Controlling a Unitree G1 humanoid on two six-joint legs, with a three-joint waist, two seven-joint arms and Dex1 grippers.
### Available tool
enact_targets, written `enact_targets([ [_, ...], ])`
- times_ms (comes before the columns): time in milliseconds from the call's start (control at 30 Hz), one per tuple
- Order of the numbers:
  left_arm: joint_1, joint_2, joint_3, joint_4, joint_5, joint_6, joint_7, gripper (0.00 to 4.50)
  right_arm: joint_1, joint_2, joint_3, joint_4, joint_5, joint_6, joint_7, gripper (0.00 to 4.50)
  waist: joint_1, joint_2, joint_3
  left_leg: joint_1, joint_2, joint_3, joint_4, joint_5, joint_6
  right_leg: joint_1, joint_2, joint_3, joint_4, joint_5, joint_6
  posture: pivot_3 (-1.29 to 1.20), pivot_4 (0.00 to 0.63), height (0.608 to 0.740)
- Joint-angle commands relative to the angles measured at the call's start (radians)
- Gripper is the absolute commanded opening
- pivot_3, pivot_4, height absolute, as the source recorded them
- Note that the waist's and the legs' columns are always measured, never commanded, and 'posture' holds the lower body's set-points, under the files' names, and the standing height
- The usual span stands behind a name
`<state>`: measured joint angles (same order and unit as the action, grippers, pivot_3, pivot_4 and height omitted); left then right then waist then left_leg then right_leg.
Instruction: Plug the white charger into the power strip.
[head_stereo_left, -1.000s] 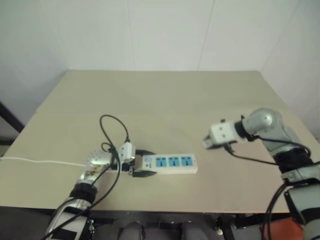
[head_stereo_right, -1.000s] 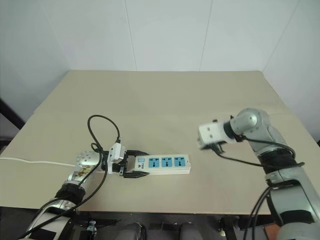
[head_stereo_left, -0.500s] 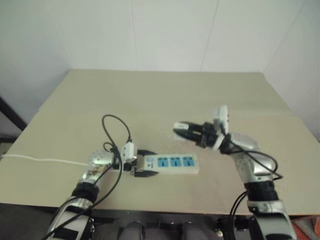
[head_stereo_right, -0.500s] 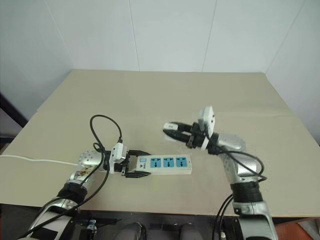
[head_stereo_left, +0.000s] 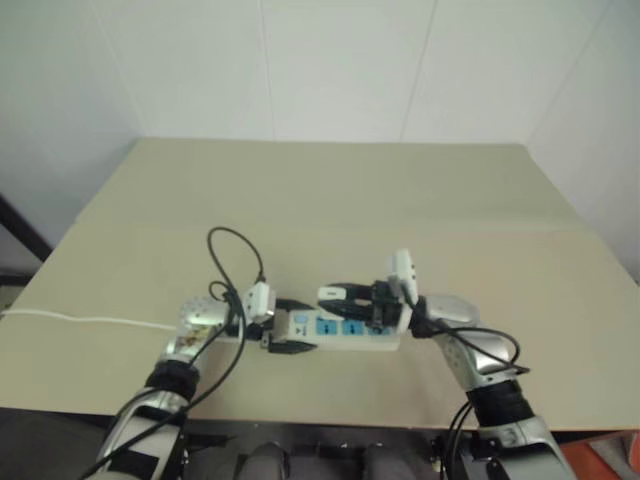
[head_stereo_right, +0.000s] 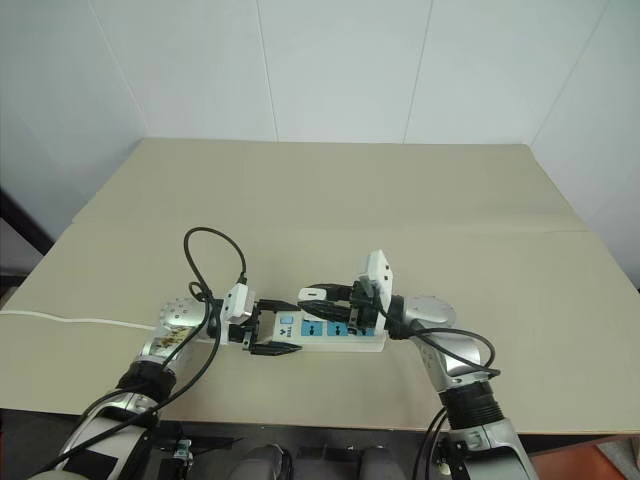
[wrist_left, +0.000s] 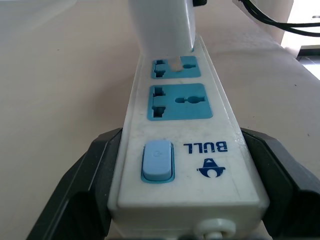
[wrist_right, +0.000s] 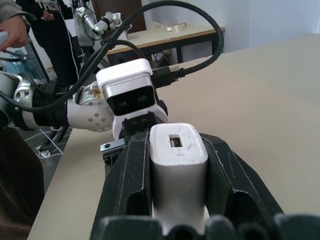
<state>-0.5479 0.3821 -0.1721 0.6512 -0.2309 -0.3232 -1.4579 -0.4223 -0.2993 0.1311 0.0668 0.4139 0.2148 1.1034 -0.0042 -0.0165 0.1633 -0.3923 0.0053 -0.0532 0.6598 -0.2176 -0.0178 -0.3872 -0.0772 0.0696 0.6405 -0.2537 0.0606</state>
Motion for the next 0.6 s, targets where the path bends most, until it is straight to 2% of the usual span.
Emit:
enact_targets([
  [33,0.021,-0.013,-0.057,0.024,0.049,0.019,-0.030,3.29,-0.022,0.021,0.004,0.031,-0.031,-0.090,-0.013,1.12,0.000,0.000,0.000,0.000,0.000,0.000,0.000,0.000,0.000,0.000,0.000,0.000,0.000,0.000,0.000,0.00,0.150,0.740],
  [367,0.028,-0.007,-0.058,0.019,0.051,0.018,-0.035,3.29,-0.031,0.045,0.022,0.128,-0.082,-0.189,-0.013,1.12,-0.004,0.000,0.000,0.000,0.000,0.000,0.000,0.000,0.000,0.000,0.000,0.000,0.000,0.000,0.000,0.00,0.150,0.740],
  [600,0.031,-0.003,-0.059,0.016,0.053,0.018,-0.032,3.29,-0.014,0.004,0.051,0.178,-0.122,-0.242,0.042,1.12,-0.007,0.000,0.000,0.001,0.000,0.000,0.000,0.000,0.000,0.001,0.000,0.000,0.000,0.000,0.000,0.00,0.150,0.740],
])
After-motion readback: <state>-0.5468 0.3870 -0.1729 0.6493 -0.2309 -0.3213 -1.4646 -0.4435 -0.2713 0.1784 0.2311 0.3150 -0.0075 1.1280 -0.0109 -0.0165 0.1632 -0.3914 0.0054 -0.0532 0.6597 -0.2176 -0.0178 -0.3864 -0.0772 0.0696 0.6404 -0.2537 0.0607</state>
